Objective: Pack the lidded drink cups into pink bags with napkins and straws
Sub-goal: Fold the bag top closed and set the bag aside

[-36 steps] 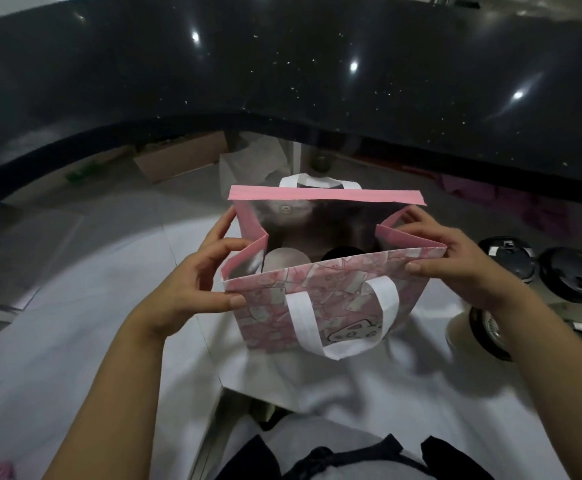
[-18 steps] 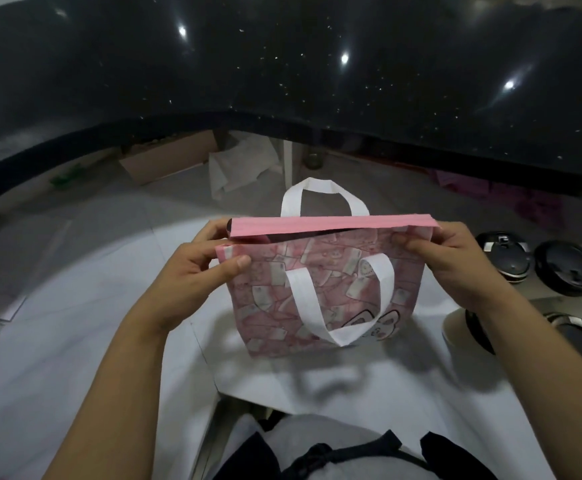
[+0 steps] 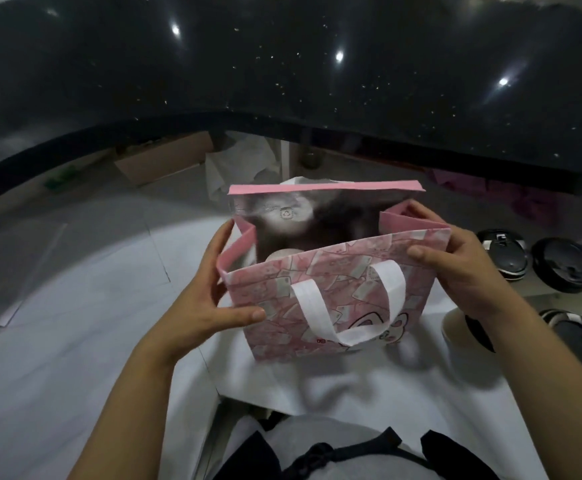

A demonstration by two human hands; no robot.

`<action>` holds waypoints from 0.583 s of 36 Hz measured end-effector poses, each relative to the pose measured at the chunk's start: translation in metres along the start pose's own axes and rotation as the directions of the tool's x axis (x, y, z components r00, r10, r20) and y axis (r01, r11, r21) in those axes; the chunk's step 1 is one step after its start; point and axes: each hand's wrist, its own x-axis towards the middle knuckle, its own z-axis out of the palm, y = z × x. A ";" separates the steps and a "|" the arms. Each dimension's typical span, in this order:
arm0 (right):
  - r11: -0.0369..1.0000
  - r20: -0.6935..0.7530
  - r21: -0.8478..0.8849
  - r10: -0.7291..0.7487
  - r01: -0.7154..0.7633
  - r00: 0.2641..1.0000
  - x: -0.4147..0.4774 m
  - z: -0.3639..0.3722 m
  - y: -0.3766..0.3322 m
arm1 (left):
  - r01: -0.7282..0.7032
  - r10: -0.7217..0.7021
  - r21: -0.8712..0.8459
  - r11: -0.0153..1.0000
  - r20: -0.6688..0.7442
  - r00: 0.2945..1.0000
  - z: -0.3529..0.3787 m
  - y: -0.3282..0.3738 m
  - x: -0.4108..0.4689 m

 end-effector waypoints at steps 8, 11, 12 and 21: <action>0.990 0.040 0.133 0.031 -0.037 0.999 -0.027 0.027 0.013 | -0.028 -0.022 -0.205 0.978 -0.241 0.970 0.065 -0.015 -0.012; 0.987 0.000 0.158 0.034 -0.034 0.999 -0.032 0.027 0.015 | -0.085 0.034 -0.181 0.980 -0.268 0.963 0.067 -0.014 -0.014; 0.985 -0.013 0.168 0.039 -0.037 0.999 -0.033 0.027 0.014 | -0.094 0.043 -0.181 0.979 -0.267 0.963 0.065 -0.013 -0.015; 0.994 -0.097 0.109 0.021 -0.010 0.995 -0.034 0.013 0.011 | -0.151 0.152 0.016 0.988 -0.115 0.982 0.035 0.004 -0.012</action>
